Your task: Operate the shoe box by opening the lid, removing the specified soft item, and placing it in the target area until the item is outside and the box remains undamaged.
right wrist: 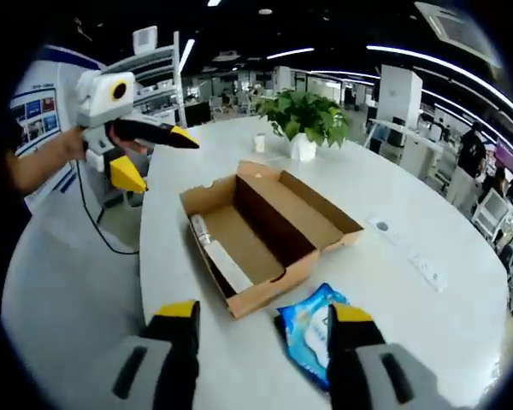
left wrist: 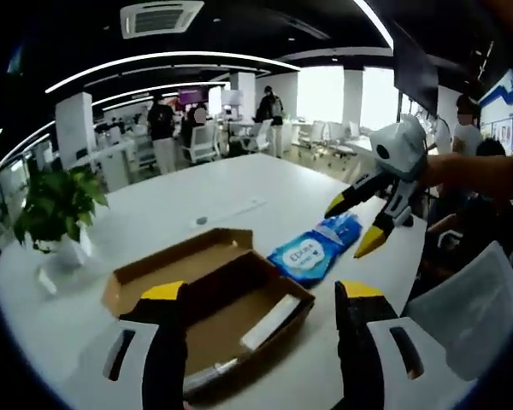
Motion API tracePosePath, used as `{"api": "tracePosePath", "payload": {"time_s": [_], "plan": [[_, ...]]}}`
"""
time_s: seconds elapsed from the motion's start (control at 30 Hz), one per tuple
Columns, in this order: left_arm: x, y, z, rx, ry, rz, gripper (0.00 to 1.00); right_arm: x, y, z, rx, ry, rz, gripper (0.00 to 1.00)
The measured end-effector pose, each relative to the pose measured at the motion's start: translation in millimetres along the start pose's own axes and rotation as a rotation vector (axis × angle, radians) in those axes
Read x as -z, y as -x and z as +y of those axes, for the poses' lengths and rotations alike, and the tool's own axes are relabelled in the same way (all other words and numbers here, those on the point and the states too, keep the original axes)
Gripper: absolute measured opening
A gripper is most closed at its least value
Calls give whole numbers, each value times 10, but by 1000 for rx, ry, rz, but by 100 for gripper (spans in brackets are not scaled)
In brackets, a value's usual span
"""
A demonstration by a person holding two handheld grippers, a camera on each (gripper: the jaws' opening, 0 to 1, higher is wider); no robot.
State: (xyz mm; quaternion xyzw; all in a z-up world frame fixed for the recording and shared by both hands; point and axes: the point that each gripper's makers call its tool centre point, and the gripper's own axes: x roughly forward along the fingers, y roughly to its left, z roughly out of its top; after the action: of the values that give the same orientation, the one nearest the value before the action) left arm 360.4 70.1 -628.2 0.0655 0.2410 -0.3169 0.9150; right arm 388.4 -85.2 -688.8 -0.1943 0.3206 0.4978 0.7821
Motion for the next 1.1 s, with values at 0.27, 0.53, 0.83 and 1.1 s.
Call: {"api": "tracePosePath", "payload": {"time_s": [0.27, 0.53, 0.83, 1.1], "plan": [[183, 231, 31, -8, 39, -12, 83, -67, -174, 23, -36, 55, 15, 61], [311, 413, 19, 6, 51, -5, 96, -100, -379, 115, -103, 133, 50, 66], [467, 548, -28, 1, 36, 16, 100, -63, -603, 117, -128, 179, 98, 64], [544, 603, -67, -14, 44, 13, 100, -48, -733, 116, -140, 203, 120, 63]]}}
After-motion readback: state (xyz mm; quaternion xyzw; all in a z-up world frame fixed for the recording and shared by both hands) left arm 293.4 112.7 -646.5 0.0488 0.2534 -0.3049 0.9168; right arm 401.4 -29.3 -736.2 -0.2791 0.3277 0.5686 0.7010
